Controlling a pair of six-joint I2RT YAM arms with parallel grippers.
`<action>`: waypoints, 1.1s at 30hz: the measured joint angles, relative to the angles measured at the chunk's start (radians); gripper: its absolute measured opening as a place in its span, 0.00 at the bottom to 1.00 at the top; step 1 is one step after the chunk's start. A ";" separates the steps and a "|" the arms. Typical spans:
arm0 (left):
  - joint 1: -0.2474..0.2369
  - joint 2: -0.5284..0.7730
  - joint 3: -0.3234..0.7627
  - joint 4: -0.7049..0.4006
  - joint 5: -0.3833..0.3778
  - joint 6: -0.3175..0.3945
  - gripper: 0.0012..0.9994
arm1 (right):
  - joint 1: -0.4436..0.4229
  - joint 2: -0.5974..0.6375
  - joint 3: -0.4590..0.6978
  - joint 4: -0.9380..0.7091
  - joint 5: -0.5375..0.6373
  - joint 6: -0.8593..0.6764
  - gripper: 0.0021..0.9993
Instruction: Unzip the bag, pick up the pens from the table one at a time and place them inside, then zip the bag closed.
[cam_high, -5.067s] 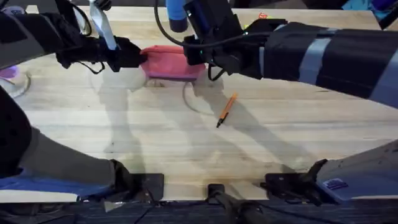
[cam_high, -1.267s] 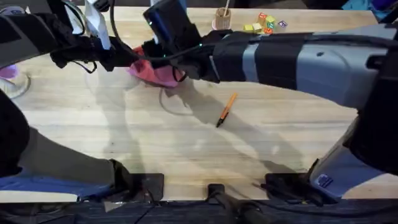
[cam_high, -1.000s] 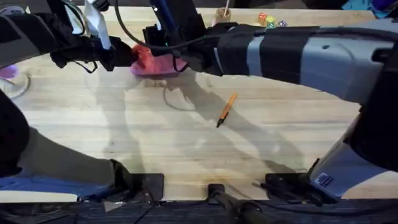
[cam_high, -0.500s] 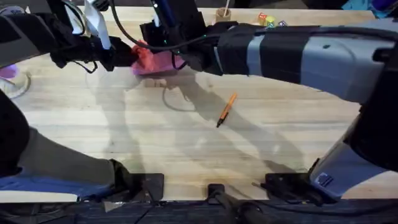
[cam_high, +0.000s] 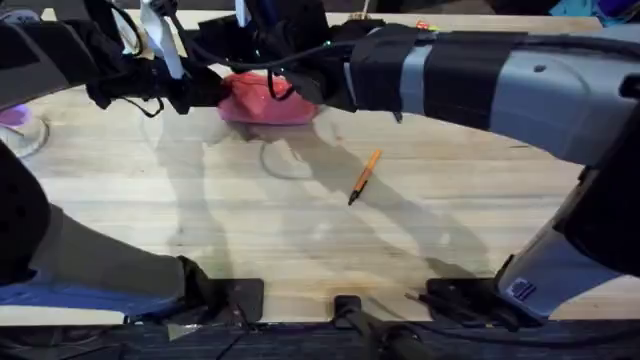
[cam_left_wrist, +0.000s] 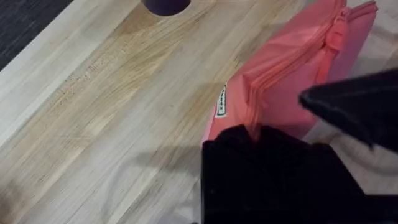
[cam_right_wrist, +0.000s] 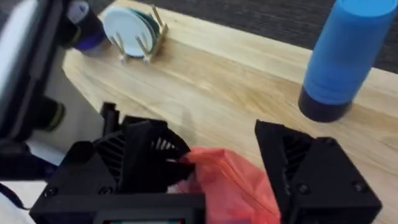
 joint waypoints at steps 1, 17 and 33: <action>0.000 0.000 0.000 0.000 0.000 0.000 0.04 | -0.002 -0.001 0.000 -0.016 0.000 -0.004 1.00; 0.000 0.000 0.000 0.000 0.000 0.000 0.04 | -0.055 -0.232 0.000 -0.472 0.009 0.018 1.00; 0.000 0.000 0.000 0.000 0.000 0.000 0.04 | -0.049 -0.246 0.000 -0.612 -0.104 0.481 1.00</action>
